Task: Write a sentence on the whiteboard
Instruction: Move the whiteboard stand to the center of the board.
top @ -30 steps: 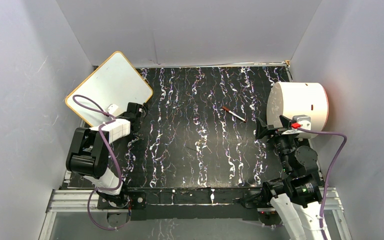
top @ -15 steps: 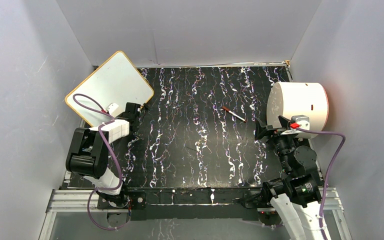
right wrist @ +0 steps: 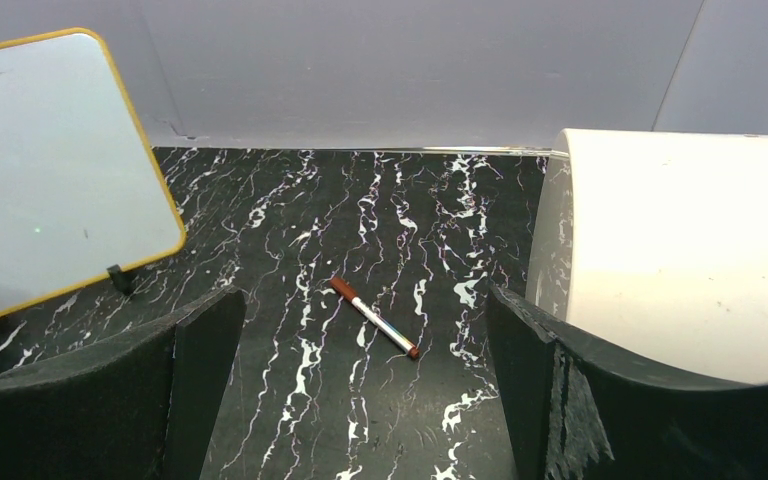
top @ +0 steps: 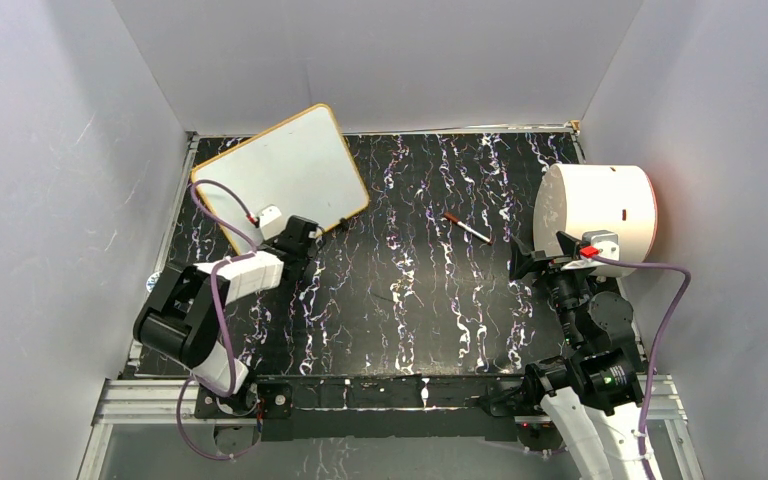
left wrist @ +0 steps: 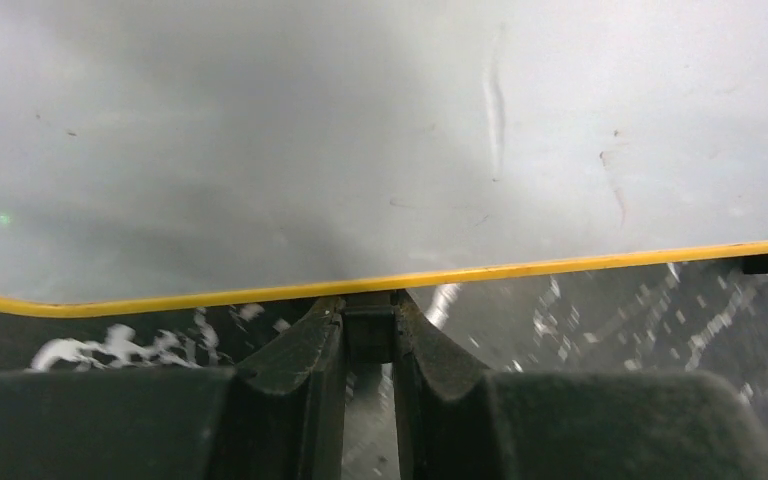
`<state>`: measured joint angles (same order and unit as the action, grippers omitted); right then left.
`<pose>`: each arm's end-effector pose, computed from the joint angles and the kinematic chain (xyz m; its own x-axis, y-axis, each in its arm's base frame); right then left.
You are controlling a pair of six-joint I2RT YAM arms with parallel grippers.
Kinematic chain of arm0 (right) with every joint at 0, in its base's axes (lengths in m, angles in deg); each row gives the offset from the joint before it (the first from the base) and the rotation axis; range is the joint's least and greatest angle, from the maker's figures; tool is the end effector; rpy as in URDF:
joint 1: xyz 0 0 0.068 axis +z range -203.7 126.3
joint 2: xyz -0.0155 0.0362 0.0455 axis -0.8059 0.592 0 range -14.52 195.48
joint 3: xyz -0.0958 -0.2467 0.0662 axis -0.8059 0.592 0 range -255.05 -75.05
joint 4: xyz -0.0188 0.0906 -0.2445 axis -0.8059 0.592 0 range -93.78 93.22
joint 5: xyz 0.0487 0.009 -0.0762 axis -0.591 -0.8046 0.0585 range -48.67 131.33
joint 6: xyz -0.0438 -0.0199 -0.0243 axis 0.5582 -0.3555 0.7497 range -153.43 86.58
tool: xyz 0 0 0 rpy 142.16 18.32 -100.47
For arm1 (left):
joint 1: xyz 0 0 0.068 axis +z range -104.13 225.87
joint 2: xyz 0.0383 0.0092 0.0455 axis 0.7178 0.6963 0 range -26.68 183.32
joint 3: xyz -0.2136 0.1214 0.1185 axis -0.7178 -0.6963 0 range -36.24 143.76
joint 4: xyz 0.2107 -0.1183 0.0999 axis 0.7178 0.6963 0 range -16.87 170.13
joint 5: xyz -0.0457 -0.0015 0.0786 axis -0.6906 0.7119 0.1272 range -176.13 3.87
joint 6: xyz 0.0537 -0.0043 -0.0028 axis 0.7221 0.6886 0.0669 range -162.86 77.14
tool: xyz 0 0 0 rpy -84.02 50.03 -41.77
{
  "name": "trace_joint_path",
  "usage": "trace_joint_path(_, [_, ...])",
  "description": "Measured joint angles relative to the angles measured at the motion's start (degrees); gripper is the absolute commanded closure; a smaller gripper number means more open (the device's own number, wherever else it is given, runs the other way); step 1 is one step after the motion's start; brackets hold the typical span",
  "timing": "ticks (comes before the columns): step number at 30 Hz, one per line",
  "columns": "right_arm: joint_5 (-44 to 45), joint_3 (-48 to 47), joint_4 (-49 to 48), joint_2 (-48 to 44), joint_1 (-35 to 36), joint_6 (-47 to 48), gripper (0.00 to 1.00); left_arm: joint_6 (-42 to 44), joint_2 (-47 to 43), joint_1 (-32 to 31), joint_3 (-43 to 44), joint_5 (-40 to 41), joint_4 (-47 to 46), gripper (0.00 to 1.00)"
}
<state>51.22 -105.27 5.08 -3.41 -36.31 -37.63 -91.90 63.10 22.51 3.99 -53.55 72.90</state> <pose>0.0782 0.0181 0.3207 0.1596 0.1257 -0.9791 -0.1451 0.9841 0.1027 0.2753 -0.0978 0.1511 -0.4653 -0.4921 -0.7358 -0.5179 0.8254 -0.2246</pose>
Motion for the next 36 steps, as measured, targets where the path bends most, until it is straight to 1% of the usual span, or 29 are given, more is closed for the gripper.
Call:
trace_joint_path(4, [0.0, 0.0, 0.0, 0.0, 0.0, 0.0, 0.01, -0.4, 0.0, -5.4, 0.0, -0.5, -0.4, 1.00])
trace_joint_path(11, [0.1, 0.0, 0.2, 0.1, 0.0, 0.0, 0.01, -2.4, 0.0, -12.4, 0.0, -0.4, -0.3, 1.00])
trace_joint_path(22, [0.0, 0.0, 0.2, 0.1, 0.0, 0.1, 0.01, -8.9, 1.9, -23.8, 2.0, 3.6, 2.8, 1.00])
trace_joint_path(24, [0.0, 0.0, 0.2, 0.1, 0.0, 0.1, 0.01, -10.1, 2.1, -24.9, 2.3, 4.1, 3.5, 1.00])
trace_joint_path(29, [0.0, 0.0, 0.3, -0.2, 0.0, 0.1, 0.01, -12.8, 2.3, -26.7, 3.0, 4.5, 5.5, 0.95])
trace_joint_path(36, [0.1, 0.0, 0.4, -0.4, 0.0, 0.1, 0.01, -15.3, 2.2, -27.3, 3.3, 4.8, 6.7, 0.91])
